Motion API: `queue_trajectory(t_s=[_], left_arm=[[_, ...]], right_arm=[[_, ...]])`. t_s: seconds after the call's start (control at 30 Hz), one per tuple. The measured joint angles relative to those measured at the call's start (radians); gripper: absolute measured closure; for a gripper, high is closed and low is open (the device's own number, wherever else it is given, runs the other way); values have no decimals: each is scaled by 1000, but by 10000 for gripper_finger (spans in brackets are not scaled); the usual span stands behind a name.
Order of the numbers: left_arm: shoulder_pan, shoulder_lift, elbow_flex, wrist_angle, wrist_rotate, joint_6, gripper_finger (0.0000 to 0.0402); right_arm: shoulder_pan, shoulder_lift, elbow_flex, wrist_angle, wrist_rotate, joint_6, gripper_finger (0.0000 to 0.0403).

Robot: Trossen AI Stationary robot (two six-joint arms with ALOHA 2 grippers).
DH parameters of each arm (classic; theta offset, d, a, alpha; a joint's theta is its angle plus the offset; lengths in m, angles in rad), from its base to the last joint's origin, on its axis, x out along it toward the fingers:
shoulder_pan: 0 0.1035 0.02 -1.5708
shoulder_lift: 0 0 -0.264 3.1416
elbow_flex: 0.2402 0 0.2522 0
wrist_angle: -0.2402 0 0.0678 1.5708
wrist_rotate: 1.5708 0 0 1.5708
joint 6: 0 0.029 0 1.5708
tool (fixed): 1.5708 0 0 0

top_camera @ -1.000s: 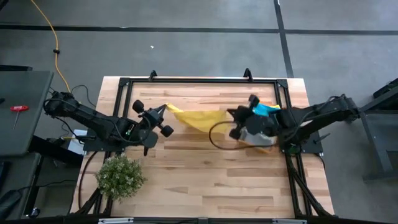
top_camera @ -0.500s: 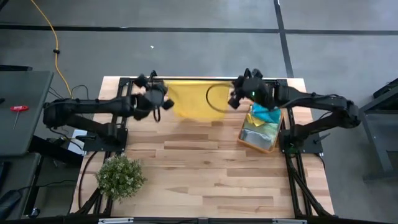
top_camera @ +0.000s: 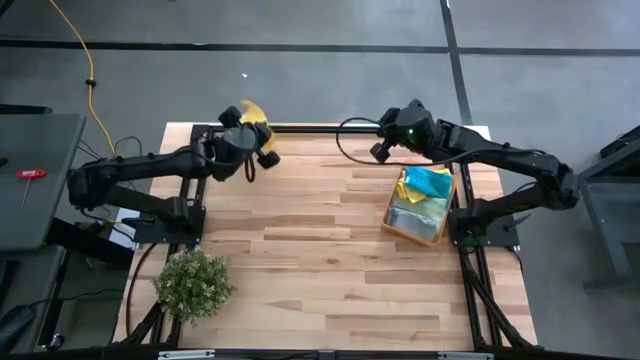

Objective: Fold microfiber towels
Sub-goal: Fold the yellow microfiber cloth

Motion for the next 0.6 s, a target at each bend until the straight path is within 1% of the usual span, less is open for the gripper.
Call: queue_trajectory(t_s=[0.07, 0.17, 0.2, 0.37, 0.43, 0.53, 0.6], left_arm=[[-38, 1, 0, -68, 31, -72, 401], [-103, 1, 1, -76, 40, -154, 401], [-122, 1, 10, -78, 50, -172, 401], [-193, 19, 105, -34, 110, -219, 401], [-205, 34, 143, -16, 121, -223, 401], [-204, 68, 209, 8, 121, -240, 401], [-190, 103, 243, 3, 122, -258, 401]], right_arm=[[24, 0, 0, -22, -11, 20, 402], [64, 0, 0, -41, -20, 43, 402], [73, 0, 0, -43, -41, 45, 402], [112, 0, 0, -46, -242, 54, 402], [129, 0, 0, -46, -290, 75, 403], [162, 0, 0, -47, -301, 112, 399], [188, 1, 0, -53, -301, 126, 388]])
